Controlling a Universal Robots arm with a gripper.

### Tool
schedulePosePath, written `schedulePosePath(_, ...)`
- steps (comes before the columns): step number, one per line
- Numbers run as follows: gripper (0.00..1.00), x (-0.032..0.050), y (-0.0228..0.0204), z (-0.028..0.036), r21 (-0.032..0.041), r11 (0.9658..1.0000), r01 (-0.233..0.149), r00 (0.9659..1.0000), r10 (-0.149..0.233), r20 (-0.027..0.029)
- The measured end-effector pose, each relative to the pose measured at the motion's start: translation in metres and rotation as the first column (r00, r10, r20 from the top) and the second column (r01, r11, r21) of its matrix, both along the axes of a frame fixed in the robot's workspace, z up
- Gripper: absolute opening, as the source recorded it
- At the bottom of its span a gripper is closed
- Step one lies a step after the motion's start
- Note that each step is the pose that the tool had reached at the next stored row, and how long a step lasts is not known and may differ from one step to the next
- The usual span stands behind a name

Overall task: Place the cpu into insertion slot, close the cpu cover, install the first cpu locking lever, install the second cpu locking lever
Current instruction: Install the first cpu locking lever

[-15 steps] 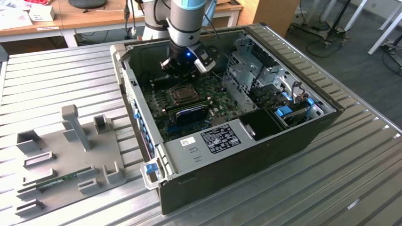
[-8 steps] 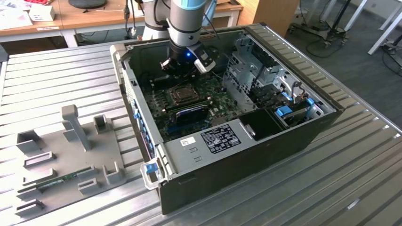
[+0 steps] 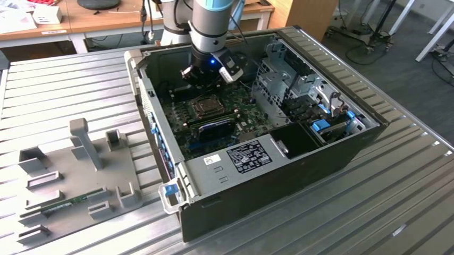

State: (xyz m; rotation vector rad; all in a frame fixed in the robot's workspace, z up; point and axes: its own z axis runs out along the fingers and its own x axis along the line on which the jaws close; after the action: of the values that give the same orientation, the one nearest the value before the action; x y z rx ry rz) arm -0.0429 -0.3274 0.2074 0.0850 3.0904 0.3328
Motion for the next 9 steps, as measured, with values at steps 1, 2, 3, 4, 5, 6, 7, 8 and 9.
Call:
schedulePosePath(1,0.10,0.0000,0.0000,0.0000,0.0000,1.0000,0.000,1.0000,0.000,-0.0003)
schedulePosePath(2,0.10,0.0000,0.0000,0.0000,0.0000,1.0000,0.000,1.0000,0.000,-0.0006)
schedulePosePath(3,0.10,0.0000,0.0000,0.0000,0.0000,1.0000,0.000,1.0000,0.000,-0.0010)
schedulePosePath(4,0.10,0.0000,-0.0001,0.0000,0.0000,1.0000,0.000,1.0000,0.000,-0.0013)
schedulePosePath(5,0.10,0.0000,0.0000,0.0000,0.0001,1.0000,0.000,1.0000,0.000,-0.0016)
schedulePosePath(6,0.10,0.0000,0.0000,0.0000,0.0001,1.0000,0.000,1.0000,0.000,-0.0019)
schedulePosePath(7,0.10,0.0000,0.0000,0.0000,0.0000,1.0000,0.000,1.0000,0.000,-0.0022)
schedulePosePath(8,0.10,0.0000,0.0000,0.0000,0.0001,1.0000,0.000,1.0000,0.000,-0.0025)
schedulePosePath(9,0.10,0.0000,0.0000,0.0000,0.0001,1.0000,0.000,1.0000,0.000,-0.0027)
